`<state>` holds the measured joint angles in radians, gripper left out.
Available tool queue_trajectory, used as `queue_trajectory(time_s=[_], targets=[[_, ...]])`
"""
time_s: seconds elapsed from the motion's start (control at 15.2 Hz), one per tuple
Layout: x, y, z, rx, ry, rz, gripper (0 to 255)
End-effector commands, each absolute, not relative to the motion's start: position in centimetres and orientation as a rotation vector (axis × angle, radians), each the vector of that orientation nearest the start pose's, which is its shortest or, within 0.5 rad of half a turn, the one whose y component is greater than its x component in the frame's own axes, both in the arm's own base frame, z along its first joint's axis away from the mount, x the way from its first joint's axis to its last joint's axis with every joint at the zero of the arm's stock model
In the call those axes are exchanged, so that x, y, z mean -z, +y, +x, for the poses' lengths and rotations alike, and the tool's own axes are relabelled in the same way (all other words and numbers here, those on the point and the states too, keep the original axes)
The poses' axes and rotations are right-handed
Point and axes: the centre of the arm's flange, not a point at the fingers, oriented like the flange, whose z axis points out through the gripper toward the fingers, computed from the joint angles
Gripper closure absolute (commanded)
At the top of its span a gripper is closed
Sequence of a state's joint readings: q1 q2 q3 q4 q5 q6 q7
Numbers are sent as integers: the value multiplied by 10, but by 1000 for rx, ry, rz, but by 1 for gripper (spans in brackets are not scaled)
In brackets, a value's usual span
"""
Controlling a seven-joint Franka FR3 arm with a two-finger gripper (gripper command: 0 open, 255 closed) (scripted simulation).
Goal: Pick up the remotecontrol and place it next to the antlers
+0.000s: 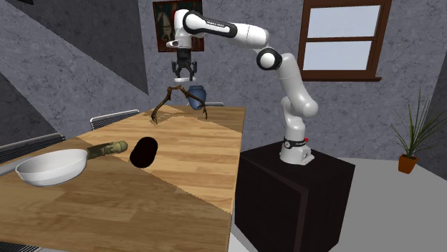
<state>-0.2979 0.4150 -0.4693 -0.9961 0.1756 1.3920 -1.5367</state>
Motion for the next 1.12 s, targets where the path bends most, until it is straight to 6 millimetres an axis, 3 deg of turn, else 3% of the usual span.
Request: queue_trajectory(time_s=[0.0,1.06], targets=[[-631,-372,530,-3,-1289,-2889,255],[-547,-372,530,-3,-1289,-2889,255]])
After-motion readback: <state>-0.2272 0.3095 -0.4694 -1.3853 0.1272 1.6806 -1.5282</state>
